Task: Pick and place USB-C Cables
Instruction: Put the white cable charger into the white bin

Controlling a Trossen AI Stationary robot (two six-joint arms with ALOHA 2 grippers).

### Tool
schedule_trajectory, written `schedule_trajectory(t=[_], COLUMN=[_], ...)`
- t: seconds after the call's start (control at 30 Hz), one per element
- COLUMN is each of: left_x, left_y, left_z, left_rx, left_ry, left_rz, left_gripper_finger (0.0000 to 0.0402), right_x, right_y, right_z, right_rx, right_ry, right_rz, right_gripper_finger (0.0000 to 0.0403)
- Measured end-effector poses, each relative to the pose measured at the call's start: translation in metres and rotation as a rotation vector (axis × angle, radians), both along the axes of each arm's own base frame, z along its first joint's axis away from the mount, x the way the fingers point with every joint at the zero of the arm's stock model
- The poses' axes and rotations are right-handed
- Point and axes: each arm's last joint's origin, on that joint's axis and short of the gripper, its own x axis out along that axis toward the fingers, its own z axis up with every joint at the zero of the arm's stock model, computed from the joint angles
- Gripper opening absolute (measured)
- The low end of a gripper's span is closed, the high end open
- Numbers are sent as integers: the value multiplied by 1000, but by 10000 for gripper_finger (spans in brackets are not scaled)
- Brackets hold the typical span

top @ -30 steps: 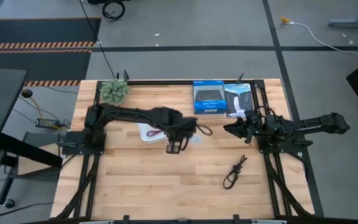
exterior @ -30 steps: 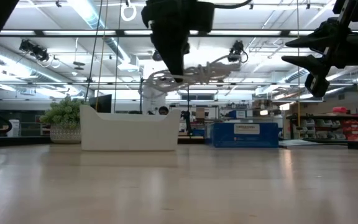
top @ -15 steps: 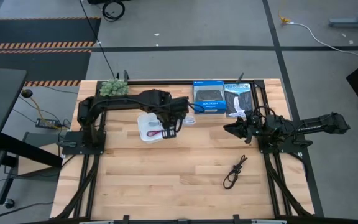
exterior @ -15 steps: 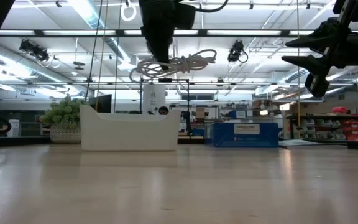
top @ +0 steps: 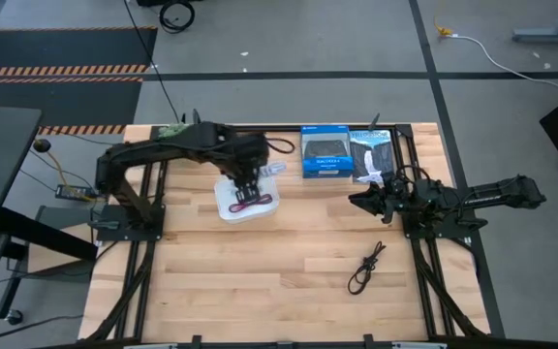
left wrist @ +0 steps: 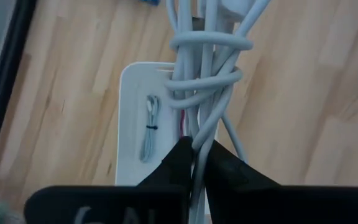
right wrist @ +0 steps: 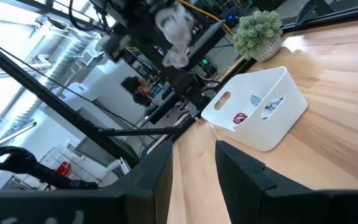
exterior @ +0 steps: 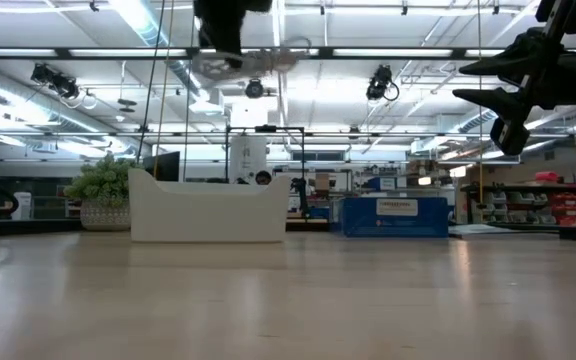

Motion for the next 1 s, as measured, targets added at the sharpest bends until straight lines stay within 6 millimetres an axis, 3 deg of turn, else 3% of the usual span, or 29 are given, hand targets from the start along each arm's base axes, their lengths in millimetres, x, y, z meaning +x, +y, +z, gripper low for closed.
schedule_trajectory(t=[0.3, 0.6, 1.0], left_x=[-56, -105, -130], left_y=[-5, -9, -14], left_z=[47, 64, 78], left_rx=[-37, -103, -161], left_ry=[-127, -82, -169], left_rz=[140, 279, 344], left_gripper_finger=[26, 29, 28], right_x=[0, 0, 0], right_y=[0, 0, 0], right_z=[0, 0, 1], right_rx=[0, 0, 0], right_ry=[-2, -4, -8], right_rz=[2, 1, -2], right_gripper_finger=[128, 128, 128])
